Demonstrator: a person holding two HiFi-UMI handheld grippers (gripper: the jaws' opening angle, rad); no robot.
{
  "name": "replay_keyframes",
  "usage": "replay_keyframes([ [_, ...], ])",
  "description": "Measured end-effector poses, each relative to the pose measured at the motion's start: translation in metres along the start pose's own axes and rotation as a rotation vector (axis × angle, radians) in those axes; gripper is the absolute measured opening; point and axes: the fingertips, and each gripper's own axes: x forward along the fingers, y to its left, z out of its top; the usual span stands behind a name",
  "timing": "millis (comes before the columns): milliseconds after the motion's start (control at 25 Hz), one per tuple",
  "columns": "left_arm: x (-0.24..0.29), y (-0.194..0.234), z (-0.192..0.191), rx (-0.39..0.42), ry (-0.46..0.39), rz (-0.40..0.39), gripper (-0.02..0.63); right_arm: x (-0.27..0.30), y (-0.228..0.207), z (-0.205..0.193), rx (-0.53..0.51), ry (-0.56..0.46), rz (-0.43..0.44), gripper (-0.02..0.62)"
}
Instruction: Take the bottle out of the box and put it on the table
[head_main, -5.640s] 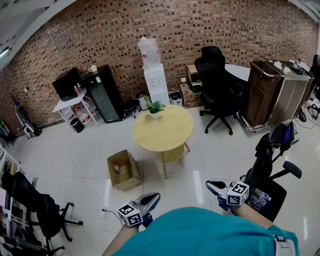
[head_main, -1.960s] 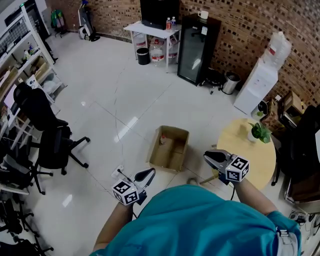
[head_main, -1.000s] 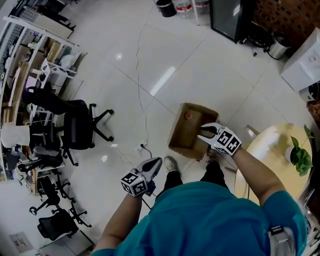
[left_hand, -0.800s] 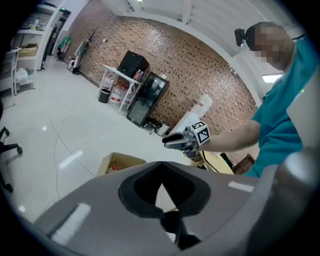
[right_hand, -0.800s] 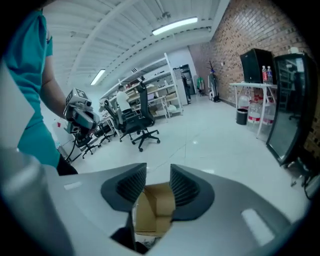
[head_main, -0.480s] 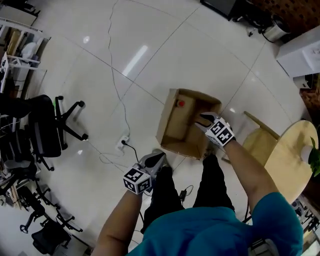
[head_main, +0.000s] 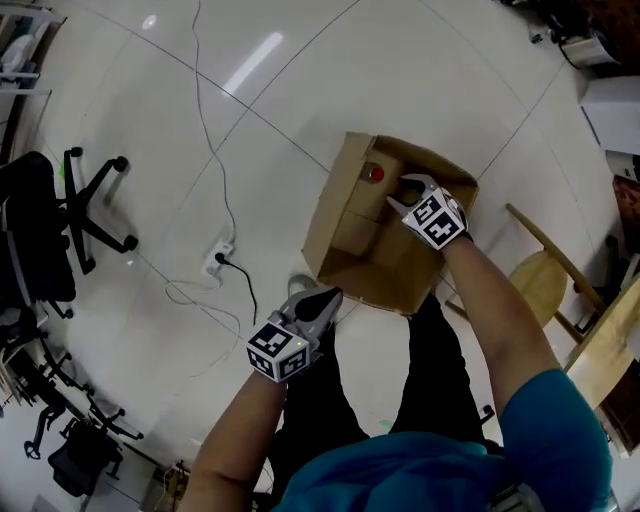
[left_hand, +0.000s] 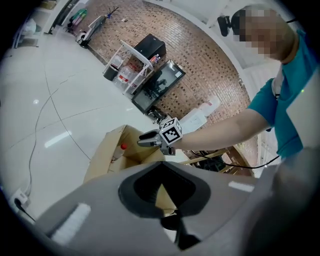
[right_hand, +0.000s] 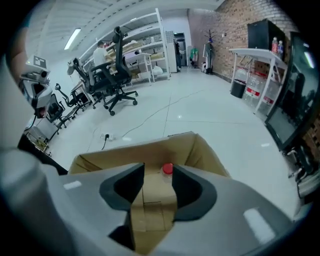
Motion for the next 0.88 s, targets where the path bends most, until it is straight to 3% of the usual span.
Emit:
replay_keyframes([
  [280, 0.003, 0.043, -0.008, -0.021, -0.023, -0.012, 0.0, 0.07, -0.016, -0.02, -0.039, 0.121, -0.003, 0.185],
  [640, 0.033, 0.07, -0.029, 0.059, 0.03, -0.042, 0.0, 0.116, -0.028, -0.047, -0.083, 0.224, 0.001, 0.206],
  [880, 0.045, 0.065, -0.029, 0.075, 0.015, -0.075, 0.0, 0.131, -0.032, -0.059, -0.099, 0.254, 0.012, 0.195],
])
